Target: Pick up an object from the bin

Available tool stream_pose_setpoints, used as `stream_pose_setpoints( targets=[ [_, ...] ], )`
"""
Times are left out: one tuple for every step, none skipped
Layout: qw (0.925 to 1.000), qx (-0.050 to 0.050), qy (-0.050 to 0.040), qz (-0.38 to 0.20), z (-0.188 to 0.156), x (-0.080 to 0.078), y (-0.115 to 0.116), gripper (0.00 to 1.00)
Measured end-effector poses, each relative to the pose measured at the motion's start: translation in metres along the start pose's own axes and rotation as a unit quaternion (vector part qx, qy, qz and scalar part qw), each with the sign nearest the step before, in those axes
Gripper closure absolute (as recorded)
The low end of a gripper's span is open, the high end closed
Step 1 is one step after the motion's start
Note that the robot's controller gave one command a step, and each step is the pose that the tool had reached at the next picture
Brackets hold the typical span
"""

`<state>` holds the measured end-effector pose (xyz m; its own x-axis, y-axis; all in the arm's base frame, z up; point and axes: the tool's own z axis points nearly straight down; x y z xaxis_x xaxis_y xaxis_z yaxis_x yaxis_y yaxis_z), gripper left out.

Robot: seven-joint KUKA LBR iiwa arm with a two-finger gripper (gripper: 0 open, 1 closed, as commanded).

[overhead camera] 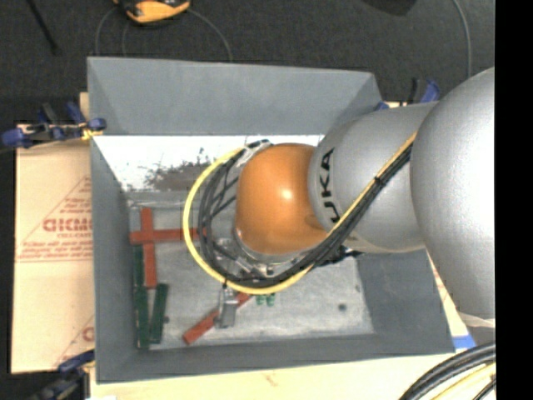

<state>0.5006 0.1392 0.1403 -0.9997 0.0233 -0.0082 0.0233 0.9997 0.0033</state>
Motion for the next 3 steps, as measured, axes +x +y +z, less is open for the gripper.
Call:
stream_pose_setpoints(
  targets=[
    [0.9994,0.001,0.002,-0.036,0.059,-0.004,-0.024,0.0],
    [0.9999,0.001,0.0034,-0.011,0.052,0.02,-0.003,1.0],
    [0.9999,0.001,0.0034,-0.01,0.052,0.02,-0.003,1.0]
  ],
)
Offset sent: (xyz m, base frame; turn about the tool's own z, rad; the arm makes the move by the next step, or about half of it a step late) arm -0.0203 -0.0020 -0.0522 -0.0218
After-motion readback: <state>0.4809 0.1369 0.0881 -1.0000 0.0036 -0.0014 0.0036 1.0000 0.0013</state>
